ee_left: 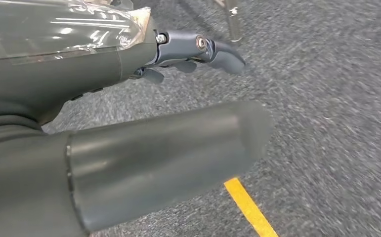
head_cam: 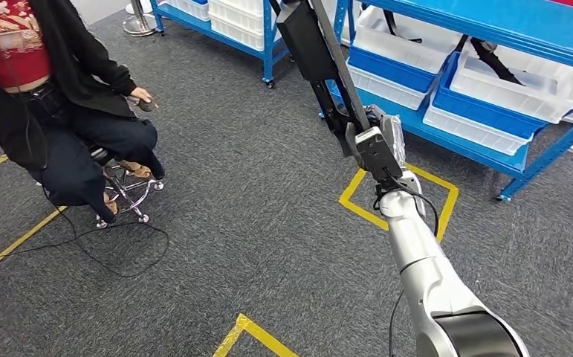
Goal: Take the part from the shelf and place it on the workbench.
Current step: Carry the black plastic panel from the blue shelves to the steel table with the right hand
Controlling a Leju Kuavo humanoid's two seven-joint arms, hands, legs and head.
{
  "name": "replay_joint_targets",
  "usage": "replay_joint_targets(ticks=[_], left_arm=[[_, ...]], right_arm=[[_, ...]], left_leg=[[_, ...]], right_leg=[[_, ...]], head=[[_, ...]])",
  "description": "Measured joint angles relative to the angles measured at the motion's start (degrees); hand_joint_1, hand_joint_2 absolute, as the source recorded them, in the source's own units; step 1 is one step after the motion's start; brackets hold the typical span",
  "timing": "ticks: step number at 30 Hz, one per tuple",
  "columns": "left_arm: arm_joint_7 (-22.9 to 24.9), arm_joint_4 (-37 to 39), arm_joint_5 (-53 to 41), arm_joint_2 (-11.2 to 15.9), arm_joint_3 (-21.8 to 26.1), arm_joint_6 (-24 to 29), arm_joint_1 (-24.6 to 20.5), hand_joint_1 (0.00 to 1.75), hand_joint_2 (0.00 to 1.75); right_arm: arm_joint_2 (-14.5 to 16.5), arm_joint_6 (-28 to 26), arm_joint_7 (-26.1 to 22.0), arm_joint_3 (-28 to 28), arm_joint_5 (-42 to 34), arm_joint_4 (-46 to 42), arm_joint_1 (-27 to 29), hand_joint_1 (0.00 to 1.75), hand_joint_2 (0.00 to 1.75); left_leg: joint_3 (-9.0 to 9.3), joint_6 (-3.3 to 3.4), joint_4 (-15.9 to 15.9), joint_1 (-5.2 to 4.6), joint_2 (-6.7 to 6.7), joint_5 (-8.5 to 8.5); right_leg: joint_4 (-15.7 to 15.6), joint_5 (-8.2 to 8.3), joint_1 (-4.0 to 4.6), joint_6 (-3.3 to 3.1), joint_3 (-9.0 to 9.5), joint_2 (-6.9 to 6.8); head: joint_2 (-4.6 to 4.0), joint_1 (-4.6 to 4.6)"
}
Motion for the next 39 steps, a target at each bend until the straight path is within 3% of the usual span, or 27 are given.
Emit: replay_joint_targets(ticks=[1, 2, 4, 6, 8, 9, 10, 12, 14, 16, 17, 18, 20, 22, 24, 26, 28, 30, 31, 32, 33, 35, 37, 39], left_arm=[[0.0, 0.0, 0.0, 0.0, 0.1, 0.0, 0.1, 0.00, 0.00], [-0.1, 0.0, 0.1, 0.0, 0.2, 0.0, 0.3, 0.00, 0.00], [-0.1, 0.0, 0.1, 0.0, 0.5, 0.0, 0.4, 0.00, 0.00], [-0.1, 0.0, 0.1, 0.0, 0.7, 0.0, 0.4, 0.00, 0.00], [-0.2, 0.0, 0.1, 0.0, 0.9, 0.0, 0.6, 0.00, 0.00], [-0.2, 0.0, 0.1, 0.0, 0.9, 0.0, 0.7, 0.00, 0.00], [-0.2, 0.0, 0.1, 0.1, 1.0, 0.1, 0.8, 0.00, 0.00], [-0.4, 0.0, 0.2, 0.2, 1.1, 0.1, 0.8, 0.00, 0.00], [-0.4, 0.0, 0.1, 0.1, 1.3, 0.2, 0.8, 0.00, 0.00], [-0.4, 0.0, 0.0, 0.1, 1.3, 0.3, 0.9, 0.00, 0.00], [-0.4, 0.0, -0.1, 0.1, 1.3, 0.3, 0.9, 0.00, 0.00], [-0.4, 0.0, -0.2, 0.1, 1.3, 0.3, 1.0, 0.00, 0.00], [-0.3, 0.0, -0.4, 0.1, 1.3, 0.3, 0.9, 0.00, 0.00], [-0.2, 0.0, -0.7, 0.1, 1.3, 0.4, 0.8, 0.00, 0.00], [0.0, 0.0, -1.1, 0.0, 1.2, 0.5, 0.7, 0.00, 0.00], [0.3, 0.0, -1.5, 0.0, 1.2, 0.6, 0.7, 0.00, 0.00], [0.5, 0.0, -1.7, 0.0, 1.2, 0.7, 0.6, 0.00, 0.00], [0.6, 0.0, -1.9, -0.1, 1.1, 0.7, 0.6, 0.00, 0.00], [0.6, 0.0, -1.9, -0.2, 1.1, 0.7, 0.6, 0.00, 0.00], [0.6, 0.1, -1.9, -0.3, 1.1, 0.7, 0.7, 0.00, 0.00], [0.6, 0.1, -2.0, -0.3, 1.1, 0.7, 0.7, 0.00, 0.00], [0.6, 0.1, -2.2, -0.5, 1.1, 0.7, 0.7, 0.00, 0.00], [0.8, 0.1, -2.6, -0.5, 0.9, 0.7, 0.7, 0.00, 0.00], [1.1, 0.1, -3.1, -0.6, 0.7, 0.6, 0.8, 0.00, 0.00]], right_arm=[[-0.1, 0.0, -0.3, -0.2, -0.3, 0.8, 0.0, 1.75, 1.75], [-0.2, 0.0, -0.4, -0.2, -0.5, 1.4, -0.1, 1.75, 1.75], [-0.3, 0.0, -0.6, -0.3, -0.7, 2.1, -0.4, 1.75, 1.75], [-0.3, 0.0, -0.8, -0.4, -0.8, 2.6, -0.9, 1.75, 1.75], [-0.3, 0.0, -0.8, -0.4, -0.8, 3.0, -1.2, 1.75, 1.75], [-0.2, 0.0, -0.9, -0.4, -0.8, 3.2, -1.3, 1.75, 1.75], [-0.1, 0.0, -1.0, -0.4, -0.9, 3.4, -1.4, 1.75, 1.75], [0.0, -0.2, -1.2, -0.4, -1.1, 3.7, -1.5, 1.75, 1.75], [-0.2, -0.4, -1.6, -0.5, -1.6, 4.0, -1.5, 1.75, 1.75], [-0.3, -0.5, -2.0, -0.7, -2.0, 4.4, -1.2, 1.75, 1.75], [-0.4, -0.6, -2.1, -0.8, -2.2, 4.5, -1.0, 1.75, 1.75], [-0.4, -0.6, -2.2, -0.8, -2.3, 4.6, -0.8, 1.75, 1.75], [-0.6, -0.7, -2.5, -1.1, -2.7, 4.7, -0.6, 1.75, 1.75], [-0.9, -1.0, -2.6, -1.4, -3.1, 4.6, -0.4, 1.75, 1.75], [-1.1, -1.3, -2.5, -1.5, -3.4, 4.2, 0.2, 1.75, 1.75], [-1.2, -1.4, -2.3, -1.7, -3.7, 3.5, 1.1, 1.75, 1.75], [-1.5, -1.6, -2.2, -1.9, -3.9, 3.0, 2.2, 1.75, 1.75], [-1.9, -2.0, -2.0, -2.3, -3.9, 2.6, 3.6, 1.75, 1.75], [-2.0, -2.1, -1.8, -2.5, -3.9, 2.4, 4.3, 1.75, 1.75], [-2.0, -2.3, -1.7, -2.7, -3.9, 2.1, 4.9, 1.75, 1.75], [-2.0, -2.4, -1.5, -2.8, -3.9, 1.6, 5.4, 1.75, 1.75], [-2.1, -2.7, -0.8, -3.1, -3.5, 0.4, 6.2, 1.75, 1.75], [-2.2, -3.1, 0.4, -3.5, -2.5, -1.8, 7.1, 1.75, 1.75], [-2.3, -3.4, 2.2, -4.2, -1.1, -4.7, 8.6, 1.75, 1.75]], left_leg=[[-0.03, 0.01, 0.0, -0.03, -0.73, 0.04], [-0.03, -0.01, 0.1, -0.05, -1.43, 0.08], [-0.03, -0.16, 0.1, -0.04, -2.68, 0.18], [-0.20, -0.54, 0.3, -0.21, -3.68, 0.26], [-0.47, -1.14, 0.3, -0.25, -4.47, 0.45], [-0.63, -1.44, 0.2, -0.18, -4.66, 0.53], [-0.89, -1.74, 0.5, -0.20, -4.13, 0.31], [-2.63, -2.28, 4.0, -0.20, -1.52, -1.95], [-6.20, -2.83, 11.3, 0.17, 0.83, -5.60], [-8.81, -3.38, 16.3, 0.73, 1.47, -6.92], [-8.67, -3.63, 15.9, 1.01, 1.71, -6.12], [-7.35, -3.84, 13.2, 1.27, 2.16, -4.49], [-3.19, -4.08, 5.5, 1.48, 3.94, -1.30], [-1.00, -3.62, 1.5, 1.15, 4.64, -0.24], [-1.04, -2.63, 1.3, 0.63, 3.47, -0.25], [-0.90, -1.62, 0.8, 0.51, 2.45, 0.09], [-0.83, -0.85, 0.5, 0.64, 1.48, 0.42], [-0.91, -0.53, 0.5, 0.54, 0.25, 0.49], [-0.92, -0.47, 0.5, 0.47, -0.45, 0.50], [-0.93, -0.44, 0.5, 0.40, -1.14, 0.54], [-0.93, -0.44, 0.5, 0.35, -1.80, 0.58], [-0.94, -0.61, 0.6, 0.26, -2.99, 0.69], [-1.04, -0.99, 0.6, 0.10, -3.98, 0.80], [-1.21, -1.55, 0.4, 0.05, -4.84, 1.03]], right_leg=[[1.2, -0.06, 0.02, 0.24, -0.63, 0.19], [-0.2, 0.83, 0.04, 0.62, -0.05, 0.38], [-8.0, 4.12, -0.01, 1.26, 3.67, 1.52], [-14.3, 6.37, 0.07, 1.11, 6.77, 2.73], [-15.6, 6.89, 0.38, 0.53, 7.40, 2.57], [-15.7, 7.08, 0.08, 0.19, 7.41, 2.10], [-15.9, 7.28, -0.15, -0.17, 7.52, 1.64], [-16.3, 7.56, -0.74, -1.11, 7.71, 0.57], [-16.3, 7.54, -0.54, -1.55, 7.73, -0.46], [-16.3, 7.49, -0.47, -1.51, 7.73, -1.51], [-16.3, 7.44, -0.50, -1.43, 7.74, -2.00], [-16.2, 7.34, -0.57, -1.30, 7.77, -2.47], [-15.8, 6.92, -0.49, -0.66, 7.75, -3.31], [-15.5, 6.49, -0.08, 0.19, 7.81, -4.08], [-15.7, 6.32, 0.15, 1.02, 8.13, -4.91], [-14.7, 5.44, -0.03, 1.64, 7.78, -4.01], [-9.5, 2.78, -0.23, 1.45, 5.32, -1.47], [-1.7, -0.18, -0.11, 1.10, 1.48, 0.01], [0.6, -0.75, -0.03, 1.19, 0.22, 0.24], [0.7, -0.41, 0.04, 1.45, 0.02, 0.37], [-1.5, 0.81, 0.05, 1.79, 1.00, 0.52], [-9.9, 4.14, 0.03, 2.20, 4.85, 1.70], [-15.0, 6.06, 0.15, 1.68, 7.27, 2.66], [-15.7, 6.47, 0.36, 0.77, 7.71, 2.17]], head=[[0.00, 0.00], [0.00, -0.01], [0.00, 0.00], [0.00, -0.03], [0.00, -0.05], [0.00, -0.06], [0.00, -0.08], [0.00, -0.21], [0.00, -0.30], [0.00, -0.28], [0.00, -0.29], [0.00, -0.29], [0.00, -0.31], [0.00, 0.00], [0.00, 0.28], [0.00, 0.28], [0.00, 0.41], [0.00, 0.52], [0.00, 0.51], [0.00, 0.51], [0.00, 0.50], [0.00, 0.50], [0.00, 0.46], [0.00, 0.43]])
